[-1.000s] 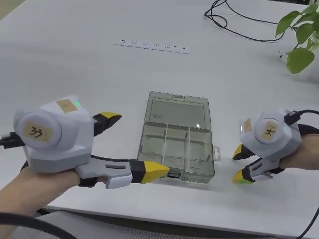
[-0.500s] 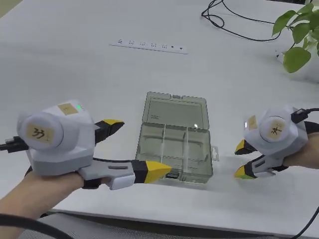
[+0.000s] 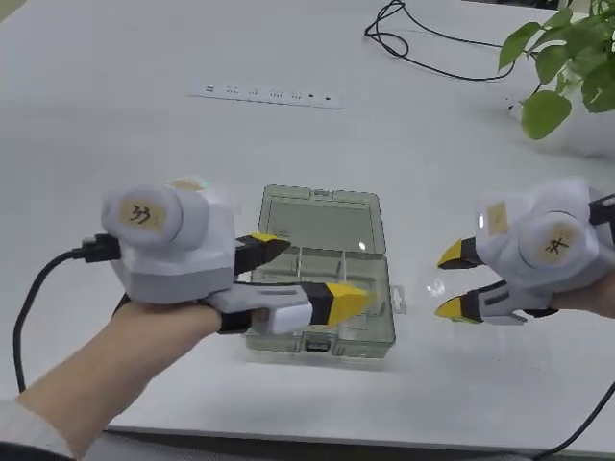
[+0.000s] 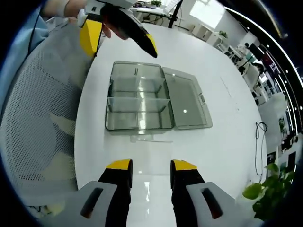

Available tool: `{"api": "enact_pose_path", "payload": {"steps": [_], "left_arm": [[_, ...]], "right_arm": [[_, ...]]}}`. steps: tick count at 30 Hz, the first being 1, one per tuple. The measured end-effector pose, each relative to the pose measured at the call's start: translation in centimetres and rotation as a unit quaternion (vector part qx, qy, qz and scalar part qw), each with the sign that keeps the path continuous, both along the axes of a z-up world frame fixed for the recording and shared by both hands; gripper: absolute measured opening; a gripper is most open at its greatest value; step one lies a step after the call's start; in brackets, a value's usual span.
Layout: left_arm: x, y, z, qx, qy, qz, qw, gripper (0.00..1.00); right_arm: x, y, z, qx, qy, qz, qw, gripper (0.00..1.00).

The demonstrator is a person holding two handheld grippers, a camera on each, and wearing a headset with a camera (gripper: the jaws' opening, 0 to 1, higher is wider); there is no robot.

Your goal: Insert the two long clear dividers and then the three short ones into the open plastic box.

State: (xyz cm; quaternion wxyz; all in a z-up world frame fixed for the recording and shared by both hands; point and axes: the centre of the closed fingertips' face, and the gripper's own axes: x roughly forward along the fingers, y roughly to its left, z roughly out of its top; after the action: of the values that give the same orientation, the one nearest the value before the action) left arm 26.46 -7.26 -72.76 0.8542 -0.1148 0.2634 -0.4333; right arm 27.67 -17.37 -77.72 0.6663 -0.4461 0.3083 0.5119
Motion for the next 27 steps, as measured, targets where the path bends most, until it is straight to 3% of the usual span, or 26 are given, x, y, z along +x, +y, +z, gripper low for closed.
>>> {"api": "enact_pose_path", "payload": {"steps": [5,8,9,11,15,17,27], "left_arm": [[0.7,-1.2,-0.2,-0.023,0.029,-0.001,0.9993,0.54],[1.2,-1.5,-0.7,-0.039,0.058,0.007,0.9975,0.46],[1.3,-1.6,-0.6,-0.042,0.058,0.006,0.9974,0.43],[1.2,-1.9,-0.8,-0.054,0.080,0.009,0.9953,0.38],[0.9,-2.7,-0.6,-0.064,0.089,0.002,0.9940,0.35],[0.6,-3.4,-0.5,-0.074,0.102,-0.003,0.9921,0.31],[-0.1,-4.7,-0.7,-0.077,0.114,-0.020,0.9903,0.12]], "right_arm": [[0.0,0.9,1.5,0.008,-0.023,0.009,0.9997,0.33],[0.2,1.5,2.4,0.015,-0.048,0.013,0.9987,0.33],[0.1,1.7,2.6,0.016,-0.050,0.016,0.9985,0.33],[0.0,2.2,3.1,0.023,-0.058,0.019,0.9978,0.33],[-0.3,2.8,3.4,0.021,-0.069,0.030,0.9969,0.33],[-0.5,3.3,3.6,0.019,-0.078,0.041,0.9959,0.33],[-1.4,4.8,4.1,0.017,-0.090,0.069,0.9934,0.33]]}}
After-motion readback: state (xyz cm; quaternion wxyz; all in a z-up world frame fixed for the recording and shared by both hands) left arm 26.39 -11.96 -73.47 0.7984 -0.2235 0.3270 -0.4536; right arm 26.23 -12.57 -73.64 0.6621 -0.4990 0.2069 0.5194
